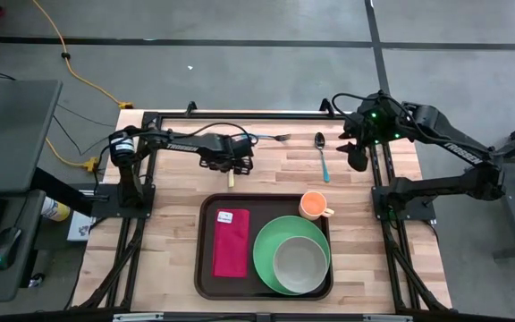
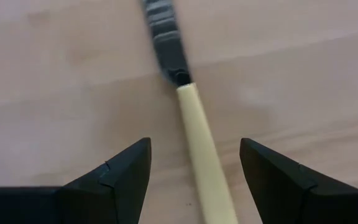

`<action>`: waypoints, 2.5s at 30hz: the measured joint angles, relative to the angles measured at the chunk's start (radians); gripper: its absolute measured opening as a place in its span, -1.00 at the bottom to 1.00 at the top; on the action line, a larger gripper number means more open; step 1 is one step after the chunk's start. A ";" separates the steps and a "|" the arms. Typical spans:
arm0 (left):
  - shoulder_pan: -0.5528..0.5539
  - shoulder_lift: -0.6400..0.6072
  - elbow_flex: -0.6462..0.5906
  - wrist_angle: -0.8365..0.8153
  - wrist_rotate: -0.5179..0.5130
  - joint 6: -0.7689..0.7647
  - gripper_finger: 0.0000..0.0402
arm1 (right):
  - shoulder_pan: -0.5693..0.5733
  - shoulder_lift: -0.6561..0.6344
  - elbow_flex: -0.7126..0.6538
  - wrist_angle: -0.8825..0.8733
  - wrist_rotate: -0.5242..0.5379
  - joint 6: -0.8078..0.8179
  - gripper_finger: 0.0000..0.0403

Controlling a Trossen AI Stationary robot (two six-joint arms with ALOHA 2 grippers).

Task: Set up tray
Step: Put the yellow knife on the top of red cloth table napkin

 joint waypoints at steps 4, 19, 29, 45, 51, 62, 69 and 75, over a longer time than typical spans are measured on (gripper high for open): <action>0.000 0.000 -0.008 0.012 0.013 -0.021 0.37 | 0.000 0.000 0.000 0.000 -0.004 -0.004 -0.16; 0.000 0.060 -0.002 0.071 0.041 -0.020 0.37 | 0.000 0.000 0.000 0.002 -0.006 -0.032 -0.16; -0.001 0.064 -0.003 0.061 0.023 0.001 0.28 | 0.000 0.000 0.000 0.002 -0.015 -0.032 -0.16; -0.001 0.066 -0.004 0.033 0.016 0.113 -0.79 | 0.000 0.000 0.000 -0.001 -0.015 -0.032 -0.16; -0.001 0.062 -0.004 0.034 0.020 0.114 -0.79 | 0.000 0.000 0.000 -0.013 -0.015 -0.032 -0.16; 0.000 -0.072 -0.011 -0.043 0.054 0.164 -0.79 | 0.000 0.000 0.000 -0.025 -0.015 -0.041 -0.16; -0.070 -0.227 -0.007 -0.089 0.073 0.135 -0.79 | 0.000 0.000 0.000 -0.026 -0.015 -0.059 -0.16; -0.262 -0.344 -0.008 -0.165 0.012 -0.003 -0.79 | 0.000 -0.011 0.000 -0.035 -0.015 -0.088 -0.16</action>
